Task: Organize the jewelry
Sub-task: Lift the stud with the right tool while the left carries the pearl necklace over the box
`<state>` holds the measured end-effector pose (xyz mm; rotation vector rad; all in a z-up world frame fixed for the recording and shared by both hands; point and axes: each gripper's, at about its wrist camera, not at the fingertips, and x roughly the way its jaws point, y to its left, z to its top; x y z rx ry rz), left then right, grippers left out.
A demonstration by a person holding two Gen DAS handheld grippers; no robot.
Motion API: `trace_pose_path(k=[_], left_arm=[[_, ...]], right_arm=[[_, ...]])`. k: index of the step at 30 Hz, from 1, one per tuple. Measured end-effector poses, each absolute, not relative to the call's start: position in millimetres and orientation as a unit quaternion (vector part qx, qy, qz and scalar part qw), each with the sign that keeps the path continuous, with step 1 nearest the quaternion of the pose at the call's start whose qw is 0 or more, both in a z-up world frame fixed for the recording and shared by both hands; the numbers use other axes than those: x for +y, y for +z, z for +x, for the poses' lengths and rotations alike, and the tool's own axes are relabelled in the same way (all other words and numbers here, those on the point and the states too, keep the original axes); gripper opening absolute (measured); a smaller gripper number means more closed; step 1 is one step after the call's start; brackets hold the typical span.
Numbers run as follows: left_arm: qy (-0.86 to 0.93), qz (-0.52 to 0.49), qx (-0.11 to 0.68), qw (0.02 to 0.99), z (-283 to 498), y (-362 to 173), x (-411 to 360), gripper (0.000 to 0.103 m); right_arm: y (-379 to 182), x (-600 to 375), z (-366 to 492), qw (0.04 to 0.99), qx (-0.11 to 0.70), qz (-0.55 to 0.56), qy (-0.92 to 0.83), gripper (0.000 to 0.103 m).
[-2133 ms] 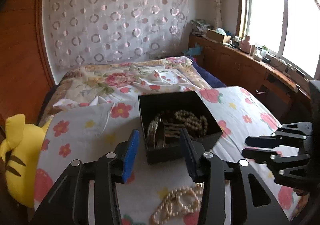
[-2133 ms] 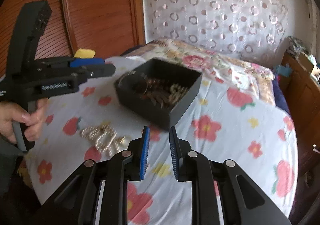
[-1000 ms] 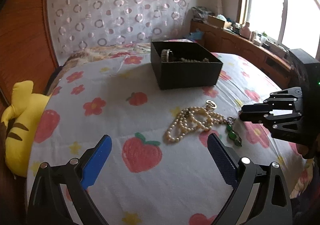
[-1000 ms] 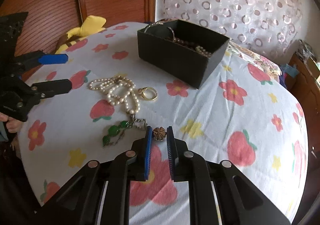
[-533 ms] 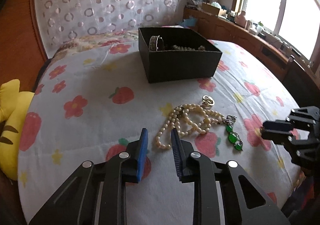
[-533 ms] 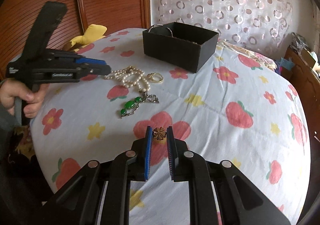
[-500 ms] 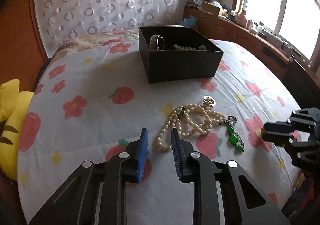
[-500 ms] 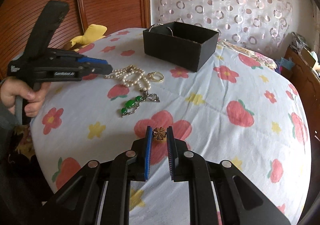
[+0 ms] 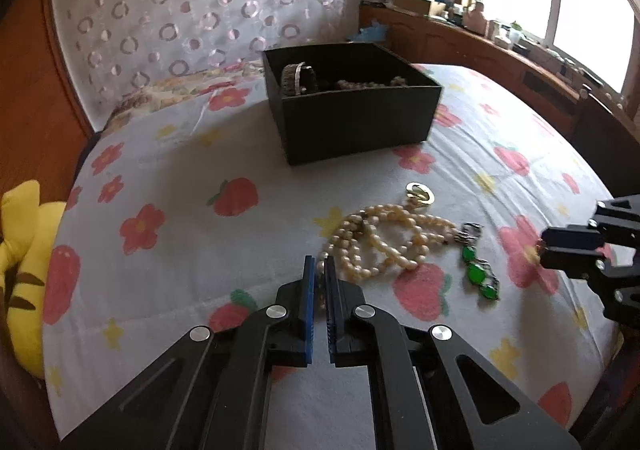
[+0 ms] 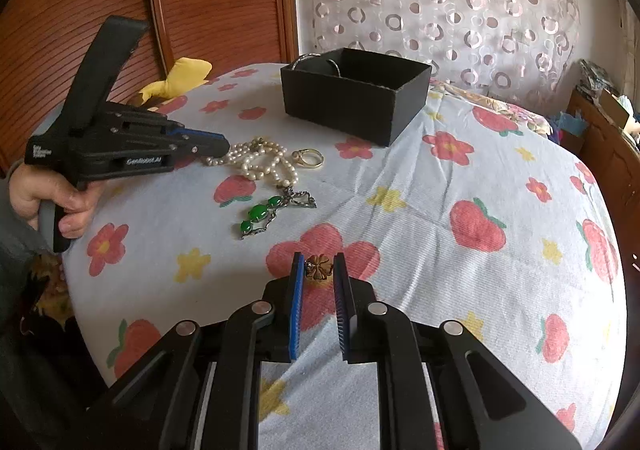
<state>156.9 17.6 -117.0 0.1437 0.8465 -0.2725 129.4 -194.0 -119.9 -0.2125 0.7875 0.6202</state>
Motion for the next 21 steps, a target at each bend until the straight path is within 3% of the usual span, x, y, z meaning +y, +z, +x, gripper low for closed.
trace_pose_path(k=[21], left_arm=[[-0.143, 0.056, 0.278, 0.948, 105.3, -14.5, 4.3, 0.004]], right_arm=[[-120.0, -193.9, 128.4, 0.873, 0.375, -0.107, 0.293, 0.016]])
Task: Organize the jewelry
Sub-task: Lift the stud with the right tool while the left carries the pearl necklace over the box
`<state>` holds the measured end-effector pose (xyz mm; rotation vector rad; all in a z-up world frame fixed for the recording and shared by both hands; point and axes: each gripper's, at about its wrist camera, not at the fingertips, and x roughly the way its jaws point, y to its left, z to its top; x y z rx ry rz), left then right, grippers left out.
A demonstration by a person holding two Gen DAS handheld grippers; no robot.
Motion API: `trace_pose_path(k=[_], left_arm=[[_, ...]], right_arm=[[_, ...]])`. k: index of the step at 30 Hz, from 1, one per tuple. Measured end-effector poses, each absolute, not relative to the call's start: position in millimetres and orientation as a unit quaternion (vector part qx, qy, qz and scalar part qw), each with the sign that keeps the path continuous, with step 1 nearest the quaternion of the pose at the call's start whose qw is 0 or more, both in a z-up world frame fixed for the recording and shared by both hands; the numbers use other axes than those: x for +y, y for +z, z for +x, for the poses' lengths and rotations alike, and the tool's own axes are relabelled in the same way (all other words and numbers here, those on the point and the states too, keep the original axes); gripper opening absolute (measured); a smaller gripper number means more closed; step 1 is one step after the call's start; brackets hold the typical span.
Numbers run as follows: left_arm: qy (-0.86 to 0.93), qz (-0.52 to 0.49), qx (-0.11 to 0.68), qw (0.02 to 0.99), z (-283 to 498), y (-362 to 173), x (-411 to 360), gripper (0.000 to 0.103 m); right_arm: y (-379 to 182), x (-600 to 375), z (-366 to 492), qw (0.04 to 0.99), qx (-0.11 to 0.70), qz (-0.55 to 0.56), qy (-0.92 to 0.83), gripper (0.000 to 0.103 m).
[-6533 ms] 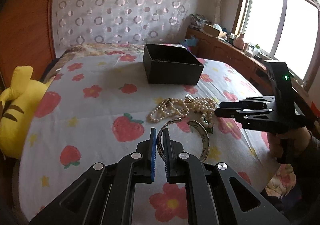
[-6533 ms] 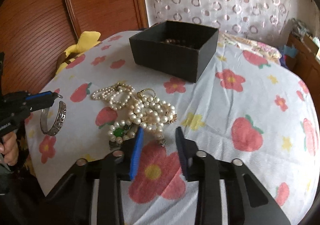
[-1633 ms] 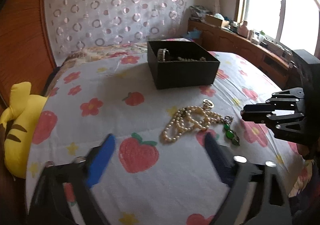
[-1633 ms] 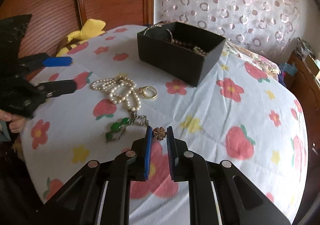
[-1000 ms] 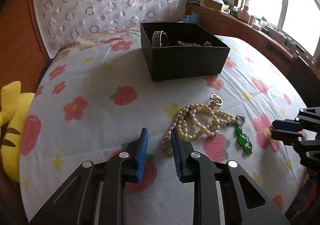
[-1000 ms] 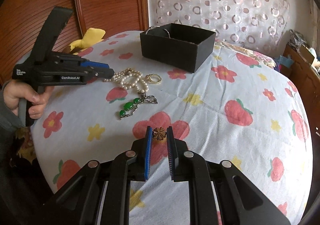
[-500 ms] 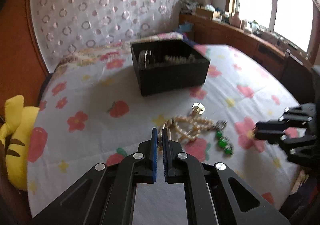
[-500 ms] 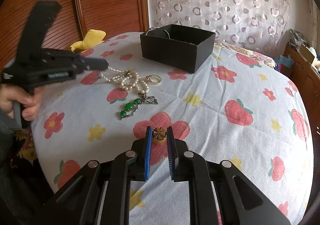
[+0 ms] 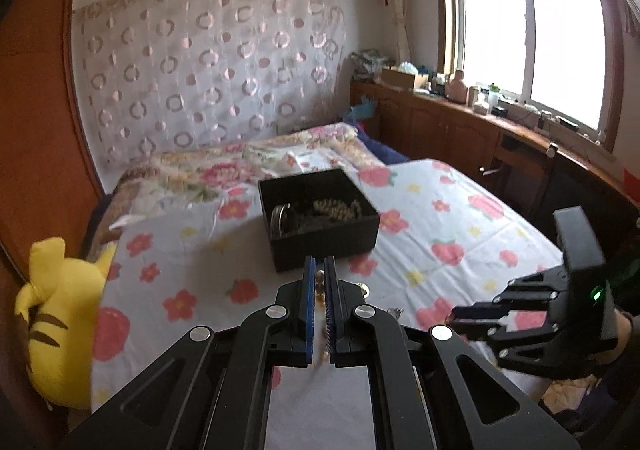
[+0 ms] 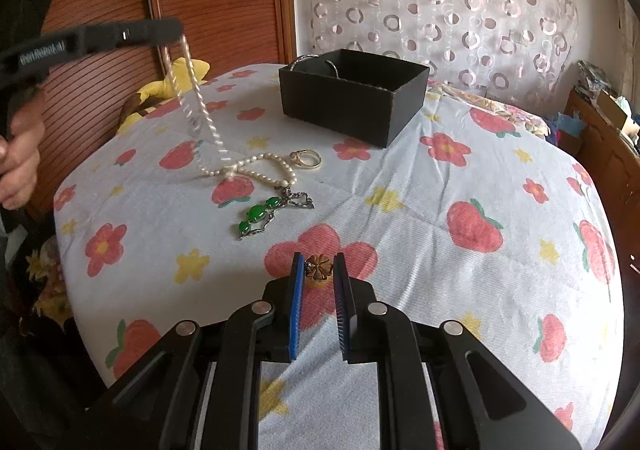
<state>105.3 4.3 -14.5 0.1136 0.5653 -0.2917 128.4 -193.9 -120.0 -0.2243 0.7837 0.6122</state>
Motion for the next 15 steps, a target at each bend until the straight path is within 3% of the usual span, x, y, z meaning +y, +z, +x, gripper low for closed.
trace_pose_path(k=[15], left_arm=[[-0.148, 0.064, 0.232, 0.959, 106.1, 28.5, -5.6, 0.004]], right_arm=[[-92.8, -191.3, 133.6, 0.881, 0.351, -0.108, 0.299, 0.016]])
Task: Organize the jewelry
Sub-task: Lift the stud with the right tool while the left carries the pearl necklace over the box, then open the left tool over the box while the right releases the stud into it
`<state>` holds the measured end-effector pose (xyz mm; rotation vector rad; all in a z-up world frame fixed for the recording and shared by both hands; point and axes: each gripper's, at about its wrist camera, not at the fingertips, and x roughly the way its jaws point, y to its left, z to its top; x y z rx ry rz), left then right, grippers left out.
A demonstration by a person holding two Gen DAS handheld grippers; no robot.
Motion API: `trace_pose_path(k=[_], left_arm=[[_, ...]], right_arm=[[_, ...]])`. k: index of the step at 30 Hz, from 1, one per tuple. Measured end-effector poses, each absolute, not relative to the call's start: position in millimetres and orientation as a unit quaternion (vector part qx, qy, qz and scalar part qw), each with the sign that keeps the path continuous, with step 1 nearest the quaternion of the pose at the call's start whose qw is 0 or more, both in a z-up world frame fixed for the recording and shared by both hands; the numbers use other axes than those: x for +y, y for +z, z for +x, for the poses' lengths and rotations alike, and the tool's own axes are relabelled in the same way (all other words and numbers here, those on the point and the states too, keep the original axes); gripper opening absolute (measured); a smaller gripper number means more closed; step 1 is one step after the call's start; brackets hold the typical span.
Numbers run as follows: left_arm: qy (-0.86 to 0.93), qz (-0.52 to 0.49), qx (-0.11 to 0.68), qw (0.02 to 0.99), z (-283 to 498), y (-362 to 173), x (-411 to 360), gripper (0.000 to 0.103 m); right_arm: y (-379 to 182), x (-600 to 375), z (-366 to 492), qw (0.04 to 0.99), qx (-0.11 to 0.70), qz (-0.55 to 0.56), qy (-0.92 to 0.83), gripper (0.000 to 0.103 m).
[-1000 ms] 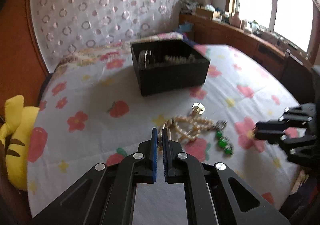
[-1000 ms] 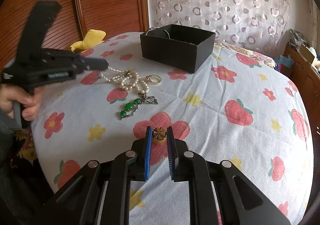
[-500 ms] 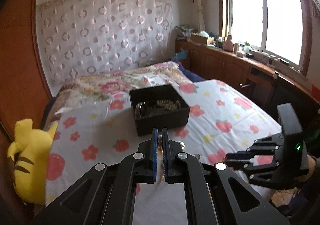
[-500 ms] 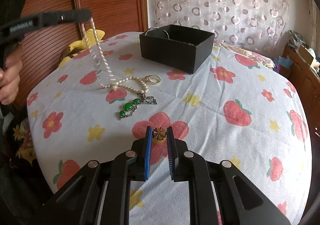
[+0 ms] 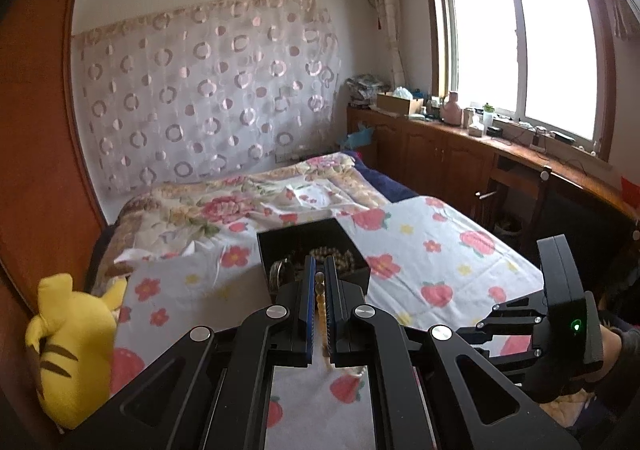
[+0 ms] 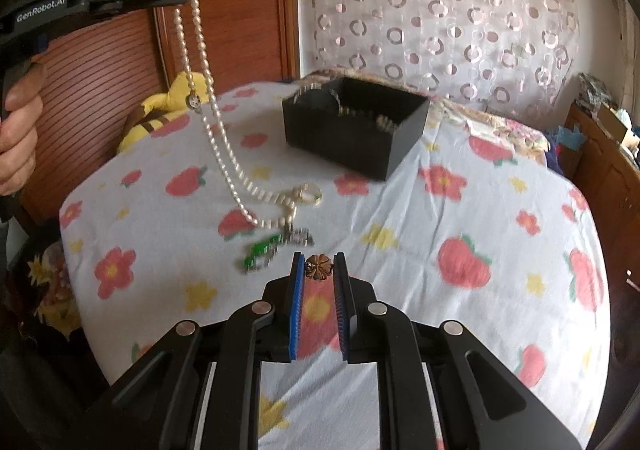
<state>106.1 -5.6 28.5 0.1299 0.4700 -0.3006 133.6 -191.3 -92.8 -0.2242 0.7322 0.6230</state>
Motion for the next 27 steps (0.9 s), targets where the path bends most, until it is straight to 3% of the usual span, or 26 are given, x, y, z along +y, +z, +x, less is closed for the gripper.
trace_pose_path(k=[20, 27], left_arm=[[-0.134, 0.074, 0.178, 0.972, 160.2, 115.0, -29.7, 0.004], [-0.114, 0.073, 0.204, 0.97, 200.5, 100.0, -28.8, 0.004]], right_arm=[[-16.5, -184.2, 190.1, 0.903, 0.296, -0.109, 0.291, 0.016], [-13.0, -178.8, 209.5, 0.905, 0.298, -0.117, 0.28, 0.016]])
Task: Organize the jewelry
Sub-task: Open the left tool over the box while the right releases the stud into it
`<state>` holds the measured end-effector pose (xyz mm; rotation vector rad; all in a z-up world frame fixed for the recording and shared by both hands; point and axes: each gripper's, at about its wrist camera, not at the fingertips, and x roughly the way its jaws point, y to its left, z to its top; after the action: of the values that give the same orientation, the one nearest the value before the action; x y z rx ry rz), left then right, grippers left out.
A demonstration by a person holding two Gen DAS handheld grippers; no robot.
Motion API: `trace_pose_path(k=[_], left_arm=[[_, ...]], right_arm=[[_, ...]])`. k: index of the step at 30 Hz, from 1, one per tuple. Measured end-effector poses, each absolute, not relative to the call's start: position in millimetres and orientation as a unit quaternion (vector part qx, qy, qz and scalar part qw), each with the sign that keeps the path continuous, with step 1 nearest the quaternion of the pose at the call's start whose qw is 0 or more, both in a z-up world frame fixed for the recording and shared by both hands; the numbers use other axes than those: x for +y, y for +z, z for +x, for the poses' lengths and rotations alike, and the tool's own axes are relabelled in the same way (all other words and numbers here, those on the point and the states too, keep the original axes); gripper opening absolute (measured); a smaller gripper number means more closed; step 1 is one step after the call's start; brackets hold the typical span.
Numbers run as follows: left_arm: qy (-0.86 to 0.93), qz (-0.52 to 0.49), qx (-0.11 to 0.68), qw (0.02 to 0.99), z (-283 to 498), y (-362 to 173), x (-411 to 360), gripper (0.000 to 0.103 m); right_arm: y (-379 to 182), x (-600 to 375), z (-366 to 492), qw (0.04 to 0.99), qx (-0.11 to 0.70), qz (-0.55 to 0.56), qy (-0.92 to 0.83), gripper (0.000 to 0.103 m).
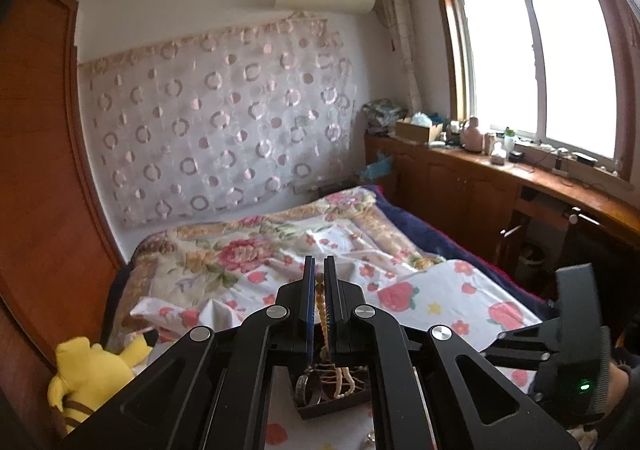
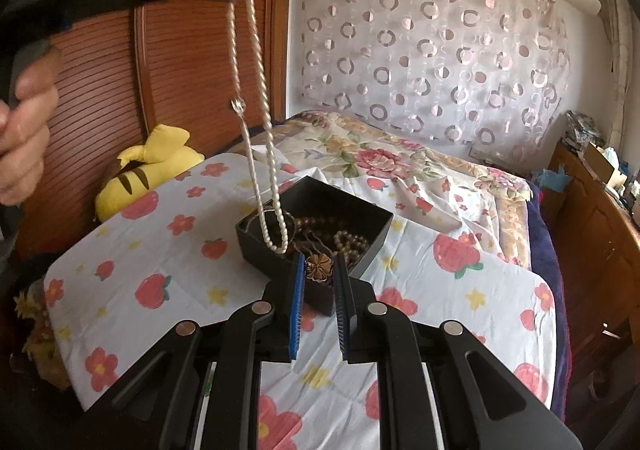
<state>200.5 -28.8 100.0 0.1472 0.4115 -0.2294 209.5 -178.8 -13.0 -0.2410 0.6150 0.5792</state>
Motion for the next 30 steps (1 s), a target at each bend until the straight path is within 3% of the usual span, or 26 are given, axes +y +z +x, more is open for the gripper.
trace_pose_path(k=[12, 30], left_arm=[[-0.103, 0.038, 0.277, 0.955, 240.7, 28.3, -4.6, 0.004], [-0.118, 0.038, 0.299, 0.946, 234.6, -0.4, -2.6, 0.004]], right_arm=[[-30.9, -166.7, 243.1, 0.901, 0.318, -0.115, 0.272, 0.016], [-57.8, -148.6, 276.6, 0.883, 0.355, -0.098, 0.29, 0.017]])
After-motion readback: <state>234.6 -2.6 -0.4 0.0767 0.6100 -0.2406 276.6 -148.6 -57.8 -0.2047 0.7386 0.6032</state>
